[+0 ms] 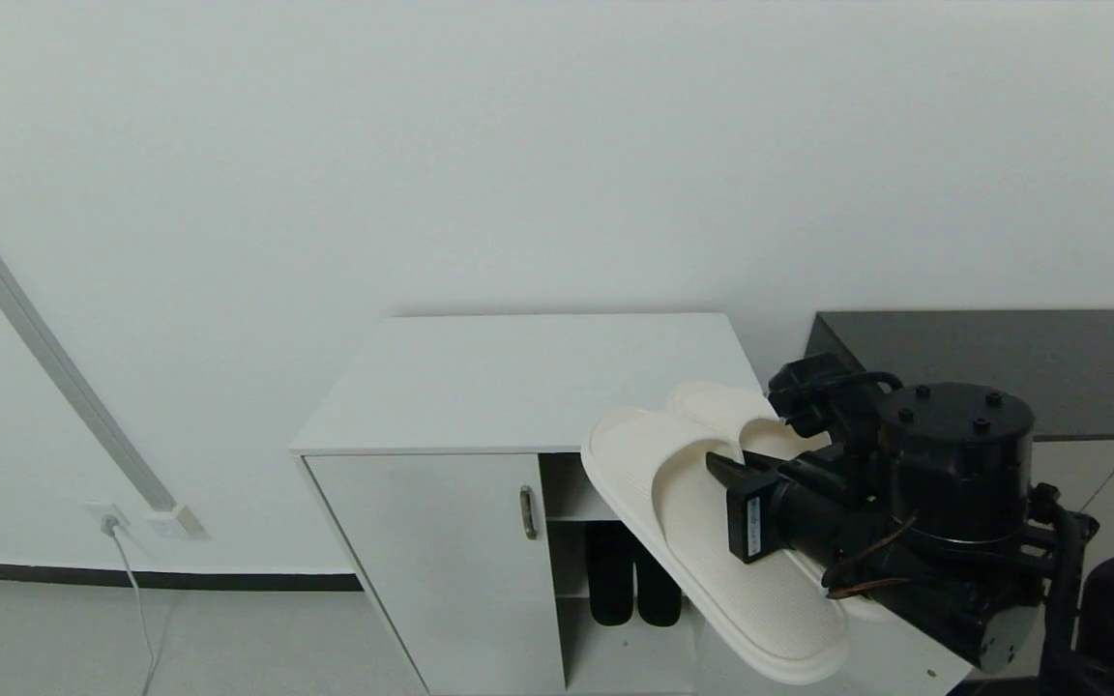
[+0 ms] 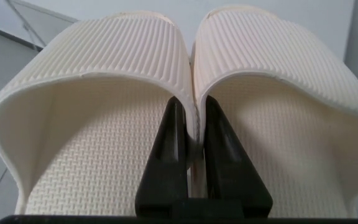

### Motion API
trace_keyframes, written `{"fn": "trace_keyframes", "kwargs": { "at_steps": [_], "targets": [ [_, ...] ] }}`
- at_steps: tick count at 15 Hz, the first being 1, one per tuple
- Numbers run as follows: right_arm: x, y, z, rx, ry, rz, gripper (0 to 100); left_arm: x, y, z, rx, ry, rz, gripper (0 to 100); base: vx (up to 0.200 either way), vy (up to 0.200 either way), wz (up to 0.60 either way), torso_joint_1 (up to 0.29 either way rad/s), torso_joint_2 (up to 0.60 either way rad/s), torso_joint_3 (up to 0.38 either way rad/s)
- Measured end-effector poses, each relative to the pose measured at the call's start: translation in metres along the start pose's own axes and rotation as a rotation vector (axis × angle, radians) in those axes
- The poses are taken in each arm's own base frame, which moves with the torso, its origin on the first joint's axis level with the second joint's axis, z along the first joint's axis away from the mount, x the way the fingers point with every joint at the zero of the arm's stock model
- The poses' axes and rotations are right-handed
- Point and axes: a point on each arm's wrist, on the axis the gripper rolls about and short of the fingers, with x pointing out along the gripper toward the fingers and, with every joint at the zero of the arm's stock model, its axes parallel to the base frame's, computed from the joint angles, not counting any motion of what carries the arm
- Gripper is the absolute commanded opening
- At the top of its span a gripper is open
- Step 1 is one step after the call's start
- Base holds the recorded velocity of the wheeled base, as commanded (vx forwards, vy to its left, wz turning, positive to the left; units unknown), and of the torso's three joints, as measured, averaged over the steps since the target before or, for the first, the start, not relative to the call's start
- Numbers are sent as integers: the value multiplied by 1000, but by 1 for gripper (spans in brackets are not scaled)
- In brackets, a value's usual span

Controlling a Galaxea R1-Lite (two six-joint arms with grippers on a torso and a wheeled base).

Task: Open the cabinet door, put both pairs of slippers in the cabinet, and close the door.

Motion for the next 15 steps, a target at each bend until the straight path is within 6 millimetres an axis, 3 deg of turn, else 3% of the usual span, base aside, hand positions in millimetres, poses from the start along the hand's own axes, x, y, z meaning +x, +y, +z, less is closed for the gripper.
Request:
{"fn": "trace_keyframes", "kwargs": {
  "at_steps": [3,15],
  "targets": [
    [1,0,-4,-7,5,2,0,0,0,0,0,1,0,0,-200,0,0,10,6,1],
    [3,0,-10,-23,24,-1,0,0,0,0,0,-1,1,0,0,0,0,0,0,0]
  ]
}}
